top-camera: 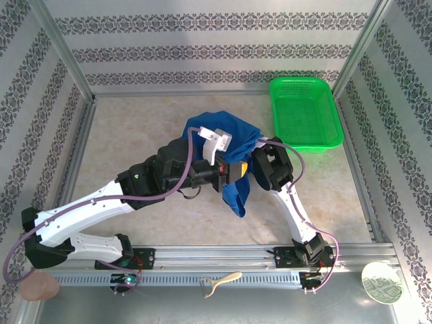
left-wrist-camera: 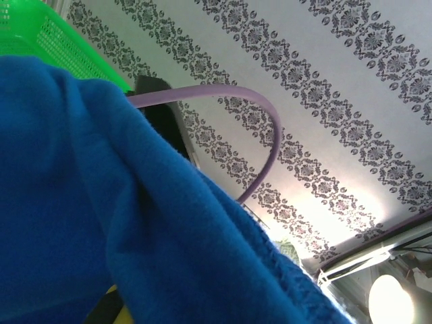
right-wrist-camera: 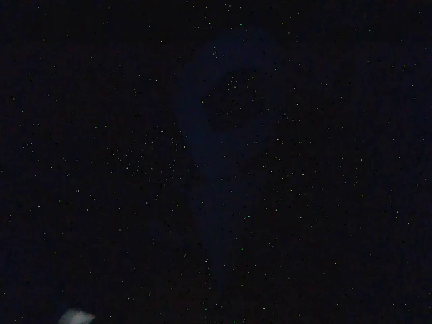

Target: Fold the inside-out t-shirt

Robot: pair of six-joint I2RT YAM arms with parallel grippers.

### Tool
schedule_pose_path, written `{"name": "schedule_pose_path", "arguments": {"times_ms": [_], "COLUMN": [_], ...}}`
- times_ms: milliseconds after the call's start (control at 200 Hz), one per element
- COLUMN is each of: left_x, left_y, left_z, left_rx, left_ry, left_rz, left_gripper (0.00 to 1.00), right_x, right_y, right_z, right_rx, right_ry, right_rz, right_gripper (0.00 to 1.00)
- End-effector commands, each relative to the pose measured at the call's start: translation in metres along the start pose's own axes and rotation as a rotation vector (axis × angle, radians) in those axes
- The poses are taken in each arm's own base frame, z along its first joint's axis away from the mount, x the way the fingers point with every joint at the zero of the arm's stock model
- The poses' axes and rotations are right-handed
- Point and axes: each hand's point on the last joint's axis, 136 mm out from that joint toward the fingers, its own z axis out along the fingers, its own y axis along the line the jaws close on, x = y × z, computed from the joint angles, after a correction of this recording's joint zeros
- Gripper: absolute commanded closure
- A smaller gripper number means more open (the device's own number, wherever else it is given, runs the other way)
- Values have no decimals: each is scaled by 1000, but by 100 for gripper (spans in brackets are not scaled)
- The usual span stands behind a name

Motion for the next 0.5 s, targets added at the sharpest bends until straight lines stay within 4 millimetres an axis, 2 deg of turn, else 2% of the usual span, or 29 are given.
{"name": "schedule_pose_path", "arguments": {"times_ms": [0, 100, 160, 240, 320, 405, 495], "left_x": [-14, -17, -25, -42, -61, -81, -94], "left_y": [4, 23, 43, 84, 135, 189, 244], "left_z": [-7, -11, -17, -31, -53, -77, -91], "left_rx": [5, -46, -92, -182, -296, -411, -502], "left_ry": [-59, -82, -107, -178, -261, -345, -394], "left_rz": [-27, -61, -88, -151, -214, -275, -356], "left_gripper": [100, 100, 100, 100, 100, 100, 100], "right_x": [57, 51, 46, 39, 37, 43, 54], "right_y": [-9, 6, 18, 35, 54, 65, 71], "right_z": [63, 54, 38, 12, -20, -49, -73], "right_rx": [27, -48, -100, -179, -280, -352, -415], "right_ry": [256, 195, 129, 26, -76, -160, -226], "right_rz": [-74, -138, -196, -256, -310, -366, -400], "right_gripper": [100, 100, 100, 100, 100, 100, 100]}}
